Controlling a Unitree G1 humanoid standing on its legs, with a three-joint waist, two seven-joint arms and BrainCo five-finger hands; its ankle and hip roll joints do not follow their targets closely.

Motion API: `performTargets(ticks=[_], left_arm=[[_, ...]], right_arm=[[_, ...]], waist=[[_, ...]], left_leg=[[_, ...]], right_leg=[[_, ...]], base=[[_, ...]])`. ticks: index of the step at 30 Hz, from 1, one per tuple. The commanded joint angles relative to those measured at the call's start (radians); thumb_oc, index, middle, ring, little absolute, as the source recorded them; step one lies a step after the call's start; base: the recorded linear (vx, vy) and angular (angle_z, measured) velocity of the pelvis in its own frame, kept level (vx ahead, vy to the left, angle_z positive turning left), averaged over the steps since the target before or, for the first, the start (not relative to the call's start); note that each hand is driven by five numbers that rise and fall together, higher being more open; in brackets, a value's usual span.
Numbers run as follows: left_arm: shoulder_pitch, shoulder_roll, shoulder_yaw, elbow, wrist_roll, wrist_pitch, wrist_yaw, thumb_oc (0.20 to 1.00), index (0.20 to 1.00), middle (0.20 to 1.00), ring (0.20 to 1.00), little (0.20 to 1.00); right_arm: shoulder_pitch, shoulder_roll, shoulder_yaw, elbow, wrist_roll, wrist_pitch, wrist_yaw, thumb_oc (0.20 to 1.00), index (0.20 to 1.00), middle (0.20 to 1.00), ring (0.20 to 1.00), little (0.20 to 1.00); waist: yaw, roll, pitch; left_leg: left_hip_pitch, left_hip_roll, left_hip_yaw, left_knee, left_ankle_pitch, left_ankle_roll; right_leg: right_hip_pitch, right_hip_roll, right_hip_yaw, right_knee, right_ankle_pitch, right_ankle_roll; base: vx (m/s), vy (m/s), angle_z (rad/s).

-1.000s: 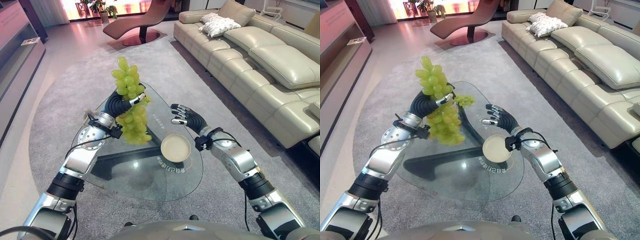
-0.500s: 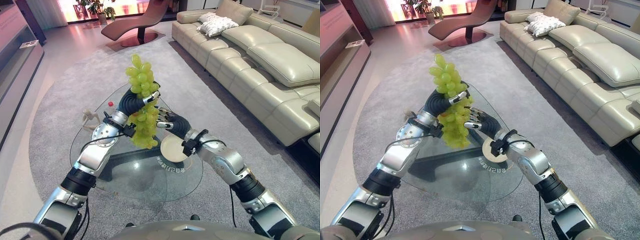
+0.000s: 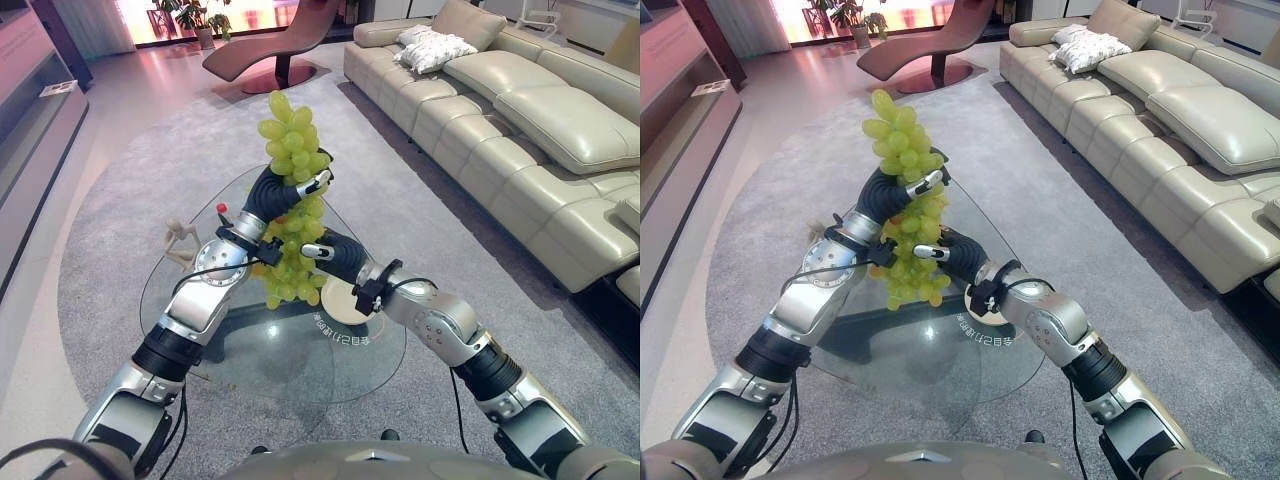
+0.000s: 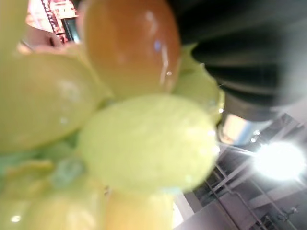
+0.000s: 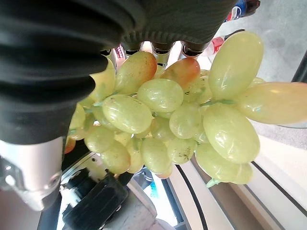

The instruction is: Pick up fruits into the plate

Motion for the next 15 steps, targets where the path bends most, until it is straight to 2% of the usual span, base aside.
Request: performTargets(ticks=[1, 6, 14, 15], left_arm=[[-0.189, -0.017, -0.037, -0.041, -0.036, -0.03, 0.041, 0.2, 0.2, 0.2, 0.2, 0.2], [-0.194, -0.024, -0.053, -0.055, -0.04, 0.003, 0.025, 0.2, 0.2, 0.2, 0.2, 0.2], [-0.232, -0.094, -0.13, -0.025, -0.069, 0.049, 0.011, 0.2, 0.2, 0.2, 0.2, 0.2], [-0.234, -0.11, -0.143, -0.022, -0.066, 0.059, 0.005, 0.2, 0.2, 0.2, 0.2, 0.2]], right_arm=[[-0.106, 0.105, 0.033, -0.132, 0.071, -0.046, 0.01, 1.0, 1.0, 1.0, 1.0, 1.0], [-0.11, 0.111, 0.045, -0.143, 0.072, -0.056, 0.007, 1.0, 1.0, 1.0, 1.0, 1.0], [-0.173, 0.179, 0.1, -0.118, 0.091, -0.039, -0.042, 1.0, 1.0, 1.0, 1.0, 1.0], [-0.178, 0.189, 0.11, -0.111, 0.089, -0.036, -0.047, 0.545, 0.545, 0.545, 0.545, 0.545]], waist=[[-0.004, -0.026, -0.007], [-0.004, -0.025, -0.006], [-0.003, -0.026, -0.004], [-0.004, -0.027, -0.006]], left_leg=[[-0.013, -0.002, -0.011, 0.027, -0.091, 0.015], [-0.013, -0.003, -0.011, 0.026, -0.091, 0.016], [-0.01, -0.009, -0.01, 0.028, -0.096, 0.025], [-0.008, -0.009, -0.009, 0.026, -0.097, 0.027]], right_leg=[[0.048, -0.048, -0.064, 0.051, -0.097, 0.031], [0.046, -0.053, -0.065, 0.045, -0.089, 0.036], [0.042, -0.053, -0.057, 0.053, -0.091, 0.036], [0.043, -0.052, -0.056, 0.051, -0.092, 0.036]], base=[[0.0, 0.0, 0.0], [0.0, 0.0, 0.0], [0.0, 0.0, 0.0], [0.0, 0.0, 0.0]])
